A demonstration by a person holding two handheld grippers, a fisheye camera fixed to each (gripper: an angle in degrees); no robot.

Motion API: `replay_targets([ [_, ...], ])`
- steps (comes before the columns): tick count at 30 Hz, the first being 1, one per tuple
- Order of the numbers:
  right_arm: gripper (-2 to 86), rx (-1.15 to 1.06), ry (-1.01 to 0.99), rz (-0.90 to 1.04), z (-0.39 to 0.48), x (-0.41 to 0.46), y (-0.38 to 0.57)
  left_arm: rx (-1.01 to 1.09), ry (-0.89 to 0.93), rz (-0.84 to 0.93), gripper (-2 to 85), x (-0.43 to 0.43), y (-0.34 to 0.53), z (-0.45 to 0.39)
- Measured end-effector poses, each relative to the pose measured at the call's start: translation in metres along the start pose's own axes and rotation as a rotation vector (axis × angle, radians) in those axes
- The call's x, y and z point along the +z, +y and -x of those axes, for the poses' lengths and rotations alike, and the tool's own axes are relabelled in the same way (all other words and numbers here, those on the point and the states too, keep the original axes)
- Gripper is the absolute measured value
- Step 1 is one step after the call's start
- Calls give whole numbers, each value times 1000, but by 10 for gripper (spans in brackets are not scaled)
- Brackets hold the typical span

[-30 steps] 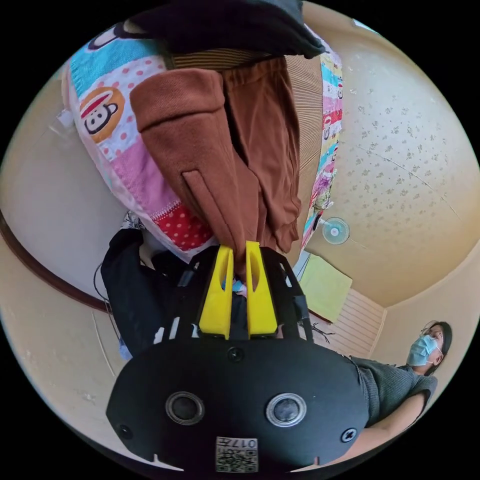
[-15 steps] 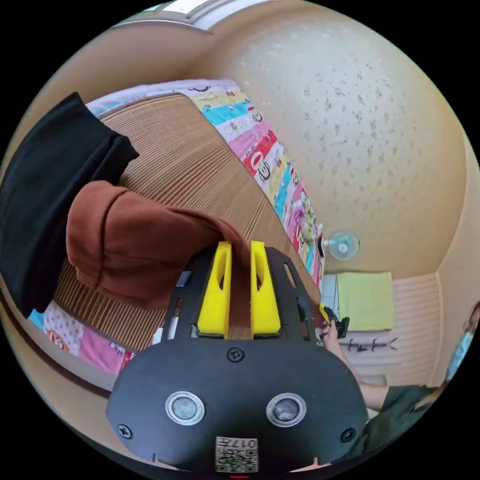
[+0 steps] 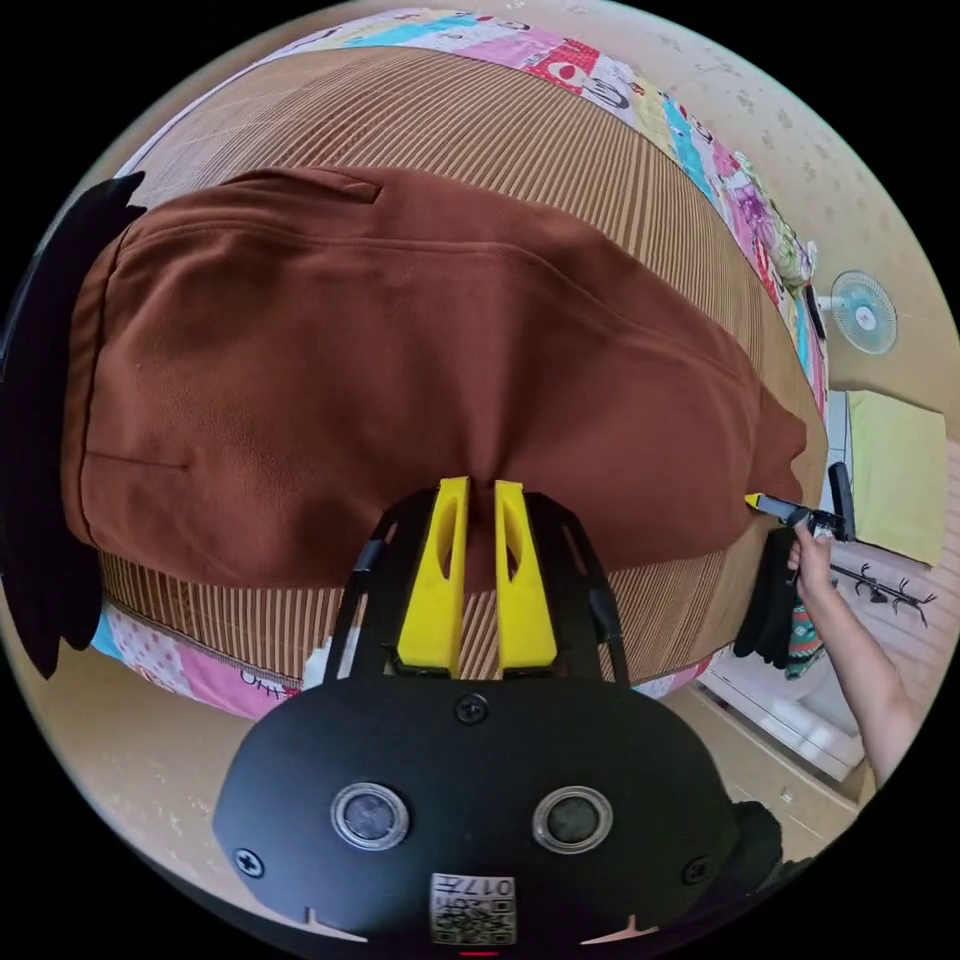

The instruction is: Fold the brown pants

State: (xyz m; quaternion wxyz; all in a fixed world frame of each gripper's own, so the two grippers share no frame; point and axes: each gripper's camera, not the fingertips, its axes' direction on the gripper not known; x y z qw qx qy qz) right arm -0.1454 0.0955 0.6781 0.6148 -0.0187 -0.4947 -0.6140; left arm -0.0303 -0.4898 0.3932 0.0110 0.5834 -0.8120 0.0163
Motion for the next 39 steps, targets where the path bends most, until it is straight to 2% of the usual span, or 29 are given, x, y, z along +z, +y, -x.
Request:
replay_targets([
  [5,4,87,-107,25,-28,41,75,40,-47,98,50,2,26,16],
  [8,4,188,-168,64,-47,60,110,-60,71,118,57,-3,52,46],
  [11,4,310,-287,63,-70,67,141,-239,273,-5,98,-20,91,94],
  [13,4,366,-369,18,-86,66,169,-446,377,-129,124,-32,124,140],
  [17,4,474,-427,-30,-108,62,212,-597,432,-158,169,-29,136,197],
  [19,4,526,-434,-64,-116,57,239,-643,501,-271,187,-38,129,232],
  [24,3,596,-422,-116,-120,53,281,-866,651,-416,171,-27,112,304],
  [27,3,606,-415,-116,-115,59,293,-821,691,-420,92,-20,91,321],
  [29,3,608,-411,-112,-111,64,297,-710,787,-417,56,-17,78,323],
  [31,3,612,-405,-115,-105,70,299,-425,978,-364,39,-30,57,313],
  [32,3,612,-403,-115,-104,71,298,-326,994,-335,35,-39,52,306],
  [33,3,617,-404,-115,-102,73,296,-122,941,-289,30,-65,47,292],
  [34,3,623,-413,-118,-100,76,293,33,800,-285,25,-92,51,282],
  [35,3,625,-422,-124,-99,77,291,66,722,-289,22,-102,55,282],
  [36,3,618,-443,-140,-98,77,285,25,584,-278,18,-108,62,295],
  [37,3,596,-457,-144,-95,78,277,-119,520,-250,15,-96,70,323],
  [38,3,584,-456,-137,-94,78,272,-209,530,-236,13,-84,75,340],
  [39,3,563,-437,-103,-92,79,262,-391,604,-213,10,-54,88,371],
])
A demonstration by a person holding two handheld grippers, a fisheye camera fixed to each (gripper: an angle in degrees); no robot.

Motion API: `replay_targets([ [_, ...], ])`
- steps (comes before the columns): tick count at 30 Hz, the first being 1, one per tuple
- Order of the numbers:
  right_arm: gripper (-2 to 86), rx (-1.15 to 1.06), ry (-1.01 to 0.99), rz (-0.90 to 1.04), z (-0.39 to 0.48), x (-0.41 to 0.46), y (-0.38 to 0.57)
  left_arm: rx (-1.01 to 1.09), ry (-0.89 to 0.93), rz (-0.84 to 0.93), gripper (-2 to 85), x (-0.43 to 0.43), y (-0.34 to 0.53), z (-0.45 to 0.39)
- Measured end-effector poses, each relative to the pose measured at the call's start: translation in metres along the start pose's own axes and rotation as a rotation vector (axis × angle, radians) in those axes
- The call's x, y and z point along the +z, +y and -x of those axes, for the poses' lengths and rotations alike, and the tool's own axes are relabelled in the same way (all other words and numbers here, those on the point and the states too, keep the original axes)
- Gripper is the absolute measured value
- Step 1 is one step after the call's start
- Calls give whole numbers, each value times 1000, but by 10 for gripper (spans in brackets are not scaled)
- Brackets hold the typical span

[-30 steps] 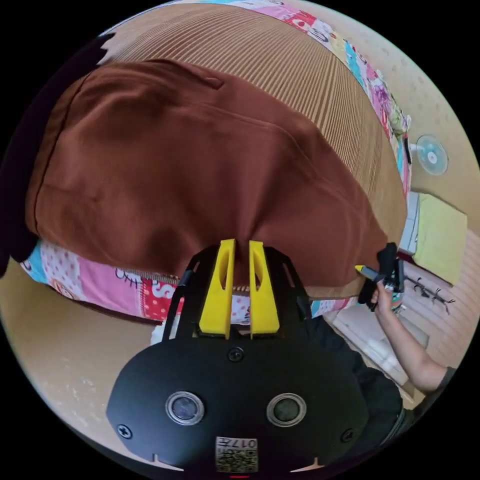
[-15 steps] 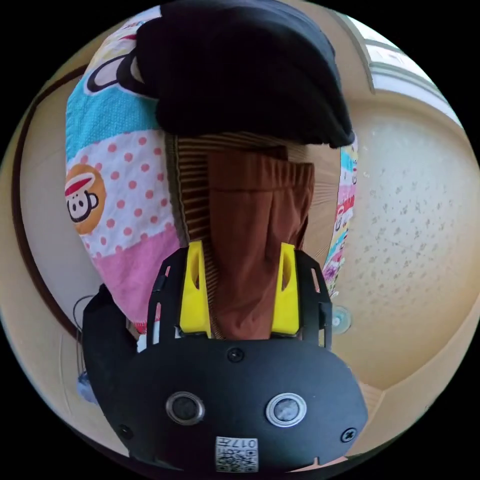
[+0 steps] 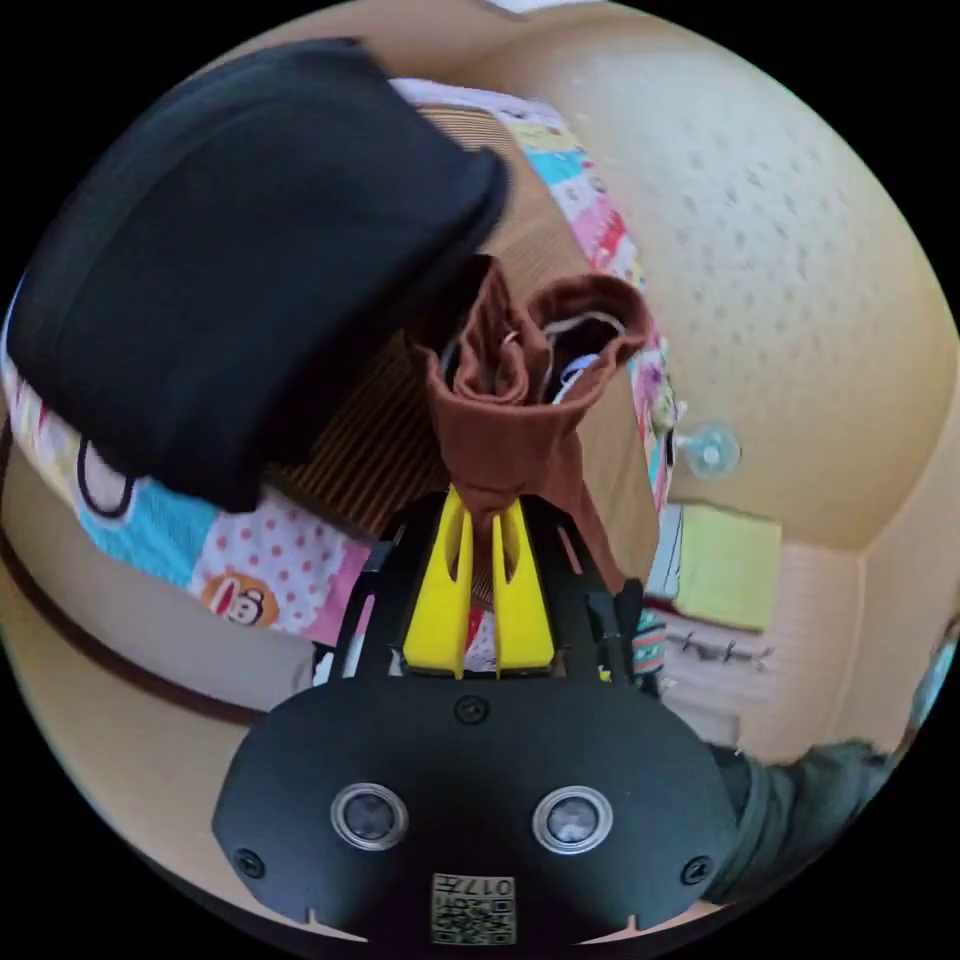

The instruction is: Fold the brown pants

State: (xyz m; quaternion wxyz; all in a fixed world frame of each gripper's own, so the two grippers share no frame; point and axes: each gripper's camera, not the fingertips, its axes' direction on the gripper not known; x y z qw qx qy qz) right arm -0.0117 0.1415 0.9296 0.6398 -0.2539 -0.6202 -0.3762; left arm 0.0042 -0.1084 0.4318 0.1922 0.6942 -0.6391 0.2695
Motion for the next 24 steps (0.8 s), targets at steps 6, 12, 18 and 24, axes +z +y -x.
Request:
replay_targets([
  [6,3,-136,77,64,33,7,-20,-55,43,-124,3,8,19,15],
  [12,3,-151,89,91,22,7,-27,549,32,-43,7,46,82,-152],
  [18,3,-75,8,59,-12,-8,-35,990,57,383,60,203,197,-251],
  [24,3,-69,-131,-15,-34,-24,-38,974,3,578,54,290,214,-213],
])
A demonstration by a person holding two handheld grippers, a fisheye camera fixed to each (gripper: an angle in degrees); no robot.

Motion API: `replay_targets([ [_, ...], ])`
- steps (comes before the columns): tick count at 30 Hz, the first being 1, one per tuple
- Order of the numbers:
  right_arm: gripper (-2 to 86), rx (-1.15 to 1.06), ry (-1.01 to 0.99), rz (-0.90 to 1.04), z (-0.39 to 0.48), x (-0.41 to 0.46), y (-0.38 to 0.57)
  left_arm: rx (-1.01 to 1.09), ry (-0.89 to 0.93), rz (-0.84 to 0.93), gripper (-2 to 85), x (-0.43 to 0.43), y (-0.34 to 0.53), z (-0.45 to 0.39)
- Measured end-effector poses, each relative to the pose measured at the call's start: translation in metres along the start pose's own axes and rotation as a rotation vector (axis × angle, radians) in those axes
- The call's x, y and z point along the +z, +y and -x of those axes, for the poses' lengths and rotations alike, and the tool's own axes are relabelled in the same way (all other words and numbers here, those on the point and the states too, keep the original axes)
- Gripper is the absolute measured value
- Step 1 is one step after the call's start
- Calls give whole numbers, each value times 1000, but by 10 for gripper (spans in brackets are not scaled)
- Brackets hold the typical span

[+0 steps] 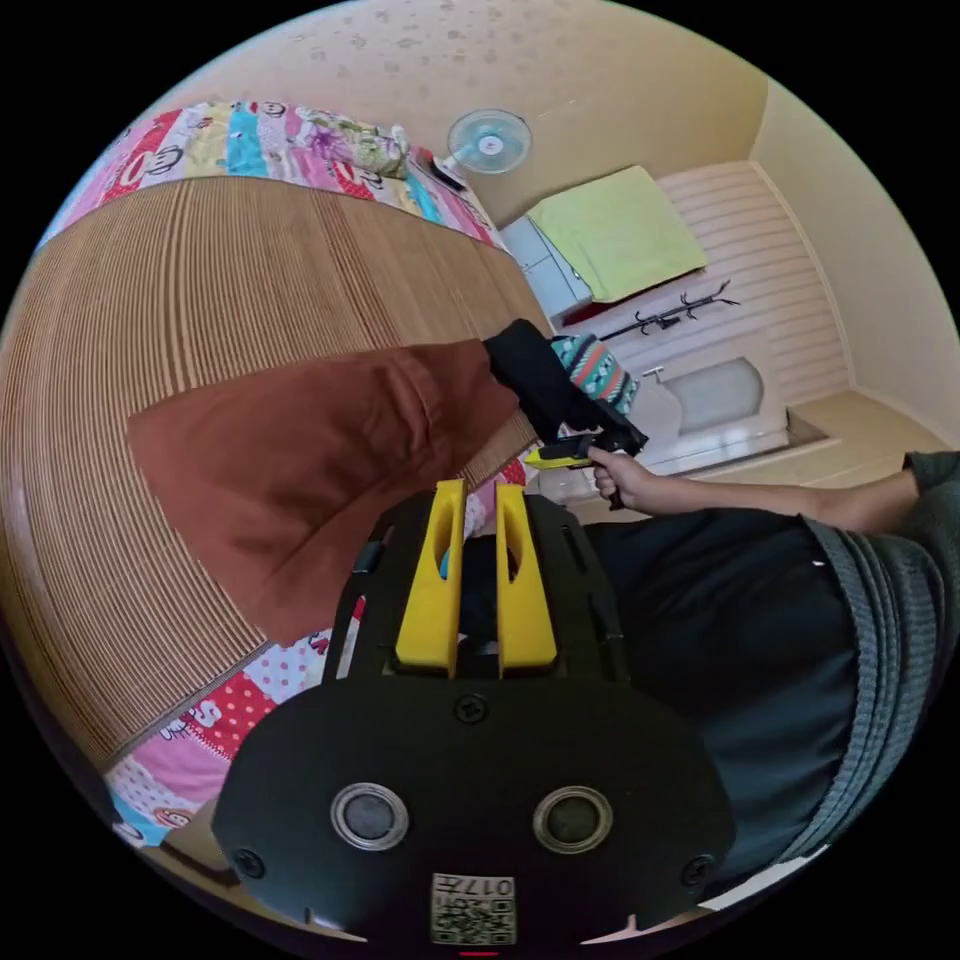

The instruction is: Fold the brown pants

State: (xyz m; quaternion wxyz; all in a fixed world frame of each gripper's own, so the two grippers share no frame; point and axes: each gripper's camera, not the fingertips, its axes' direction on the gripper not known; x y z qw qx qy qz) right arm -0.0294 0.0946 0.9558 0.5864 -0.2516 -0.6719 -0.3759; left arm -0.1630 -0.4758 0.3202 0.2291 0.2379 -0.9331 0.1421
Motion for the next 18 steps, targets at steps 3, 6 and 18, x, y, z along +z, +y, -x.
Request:
replay_targets([
  [3,4,-12,14,41,-11,4,0,-105,-133,-30,53,20,12,41],
  [6,4,-19,18,90,-21,14,0,-230,-277,235,26,86,30,108],
  [18,4,-127,-1,192,-25,28,-10,-434,-173,-131,128,29,108,192],
])
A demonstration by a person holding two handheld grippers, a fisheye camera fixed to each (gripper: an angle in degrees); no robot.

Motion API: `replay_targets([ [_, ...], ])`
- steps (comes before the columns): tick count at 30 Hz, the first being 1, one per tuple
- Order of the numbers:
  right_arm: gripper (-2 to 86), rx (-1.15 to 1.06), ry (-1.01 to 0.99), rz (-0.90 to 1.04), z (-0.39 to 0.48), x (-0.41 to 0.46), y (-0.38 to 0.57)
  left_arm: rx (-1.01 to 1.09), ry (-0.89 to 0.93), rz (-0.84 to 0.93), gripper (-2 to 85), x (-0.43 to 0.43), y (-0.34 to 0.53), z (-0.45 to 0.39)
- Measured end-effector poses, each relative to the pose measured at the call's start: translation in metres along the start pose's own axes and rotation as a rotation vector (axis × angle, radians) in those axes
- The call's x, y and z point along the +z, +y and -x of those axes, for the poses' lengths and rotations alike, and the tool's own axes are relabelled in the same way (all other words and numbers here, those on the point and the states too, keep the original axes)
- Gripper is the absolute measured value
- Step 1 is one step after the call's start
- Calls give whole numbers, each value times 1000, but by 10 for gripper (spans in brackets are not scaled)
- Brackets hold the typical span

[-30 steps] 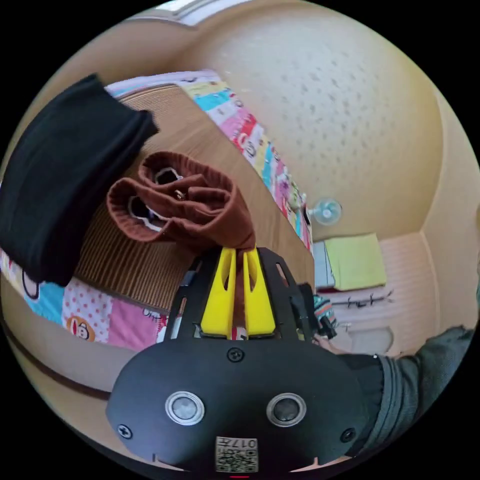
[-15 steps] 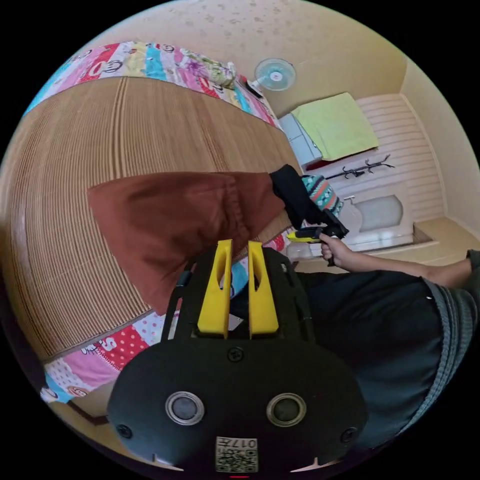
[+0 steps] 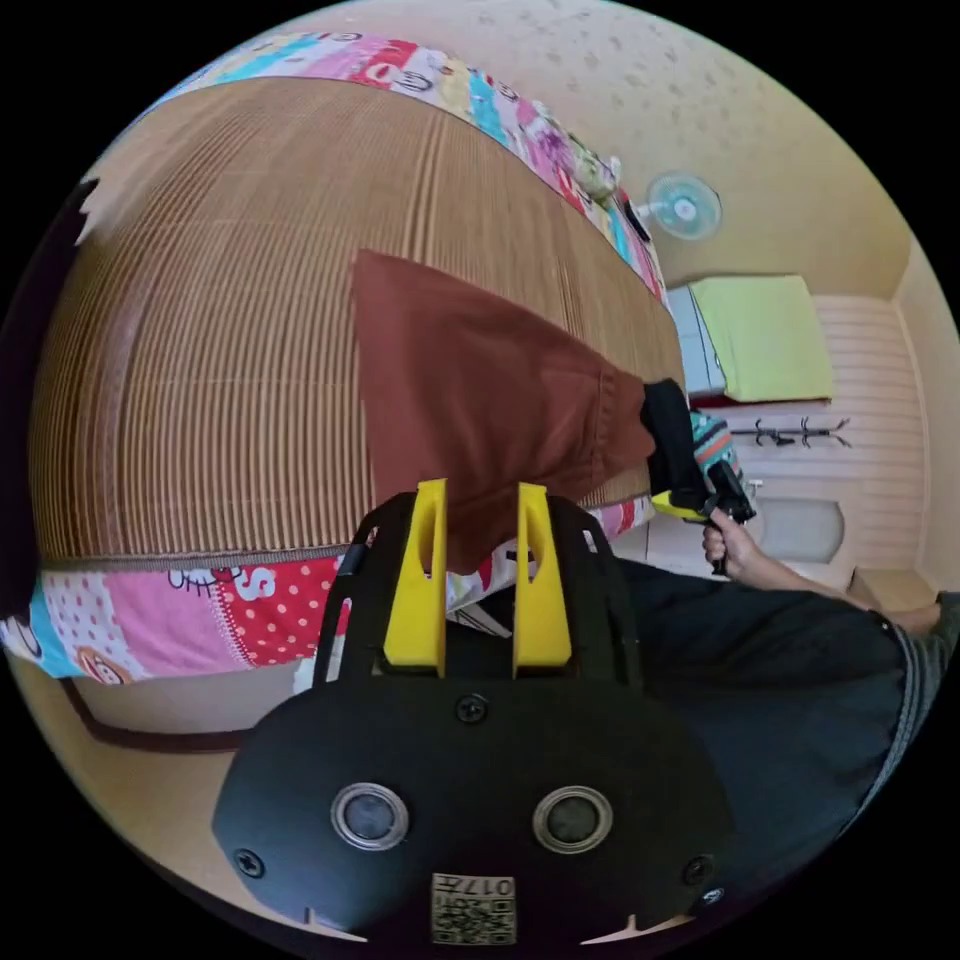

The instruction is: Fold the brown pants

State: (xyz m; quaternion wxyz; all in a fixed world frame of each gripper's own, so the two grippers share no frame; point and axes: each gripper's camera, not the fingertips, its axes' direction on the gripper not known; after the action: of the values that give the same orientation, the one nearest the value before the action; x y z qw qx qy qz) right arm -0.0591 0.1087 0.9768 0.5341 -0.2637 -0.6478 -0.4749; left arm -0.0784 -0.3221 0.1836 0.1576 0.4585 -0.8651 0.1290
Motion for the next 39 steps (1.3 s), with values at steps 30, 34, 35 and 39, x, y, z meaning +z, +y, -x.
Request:
replay_targets([
  [30,4,-112,-461,332,78,144,-52,716,245,201,47,61,-33,-99],
  [34,5,33,-388,84,7,54,-38,675,16,257,63,163,-40,-150],
  [35,5,65,-353,27,-4,35,-32,678,-12,242,64,172,-38,-154],
  [39,8,225,-156,-191,-66,-71,11,626,-49,292,68,214,-39,-136],
])
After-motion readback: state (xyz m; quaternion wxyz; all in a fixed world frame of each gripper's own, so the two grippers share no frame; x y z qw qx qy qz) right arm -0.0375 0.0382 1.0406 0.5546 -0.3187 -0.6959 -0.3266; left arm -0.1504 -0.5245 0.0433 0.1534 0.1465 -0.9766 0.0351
